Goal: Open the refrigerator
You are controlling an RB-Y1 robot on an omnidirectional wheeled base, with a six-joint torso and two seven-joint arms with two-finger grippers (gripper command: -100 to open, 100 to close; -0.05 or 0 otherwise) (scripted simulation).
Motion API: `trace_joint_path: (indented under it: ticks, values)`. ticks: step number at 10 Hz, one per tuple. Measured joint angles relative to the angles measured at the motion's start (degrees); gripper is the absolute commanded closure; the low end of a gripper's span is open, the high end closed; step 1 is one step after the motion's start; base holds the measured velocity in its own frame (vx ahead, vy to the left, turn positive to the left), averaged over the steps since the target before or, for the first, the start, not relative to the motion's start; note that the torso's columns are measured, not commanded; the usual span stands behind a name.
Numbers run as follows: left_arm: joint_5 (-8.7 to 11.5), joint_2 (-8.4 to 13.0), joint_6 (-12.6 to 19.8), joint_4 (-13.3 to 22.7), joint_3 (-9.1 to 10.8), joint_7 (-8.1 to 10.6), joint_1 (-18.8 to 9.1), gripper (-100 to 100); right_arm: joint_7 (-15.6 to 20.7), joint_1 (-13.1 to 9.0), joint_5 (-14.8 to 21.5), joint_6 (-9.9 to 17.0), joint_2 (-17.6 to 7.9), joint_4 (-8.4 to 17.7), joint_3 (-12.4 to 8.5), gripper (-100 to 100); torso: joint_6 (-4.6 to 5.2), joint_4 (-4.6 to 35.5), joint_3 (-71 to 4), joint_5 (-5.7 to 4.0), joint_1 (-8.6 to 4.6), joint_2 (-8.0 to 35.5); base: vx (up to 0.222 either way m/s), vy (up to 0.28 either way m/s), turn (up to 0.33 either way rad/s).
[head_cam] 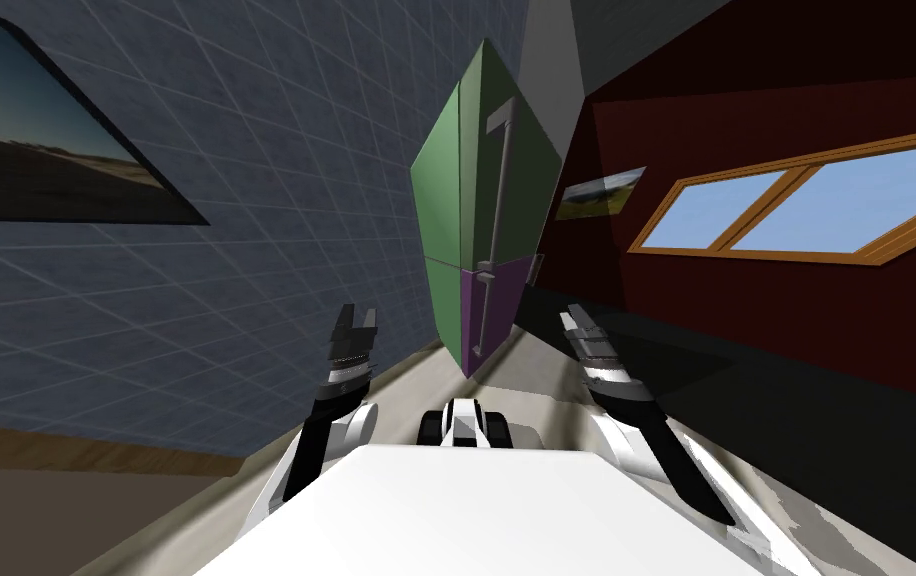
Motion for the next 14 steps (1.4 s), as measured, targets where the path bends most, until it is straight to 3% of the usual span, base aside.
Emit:
trace_joint_path:
  ticks: [6, 12, 14]
  values:
    - [0.0, 0.0, 0.0, 0.0, 0.0, 0.0, 0.0, 0, 2.6, 3.6, 7.3, 1.8, -9.2, -1.2, -7.5, -100, 0.0, 0.0, 0.0, 0.01, 0.02, 0.0, 0.077, 0.102, -0.064]
    - [0.0, 0.0, 0.0, 0.0, 0.0, 0.0, 0.0, 0, 5.3, 7.3, 15.4, 4.2, -20.0, -2.1, -15.7, -100, 0.0, 0.0, 0.0, 0.0, 0.03, 0.1, 0.074, 0.108, -0.064]
    - [0.0, 0.0, 0.0, 0.0, 0.0, 0.0, 0.0, 0, 5.9, 7.9, 16.9, 4.5, -22.6, -2.0, -17.4, -100, 0.01, 0.0, 0.1, -0.04, -0.14, 0.1, 0.052, 0.078, -0.056]
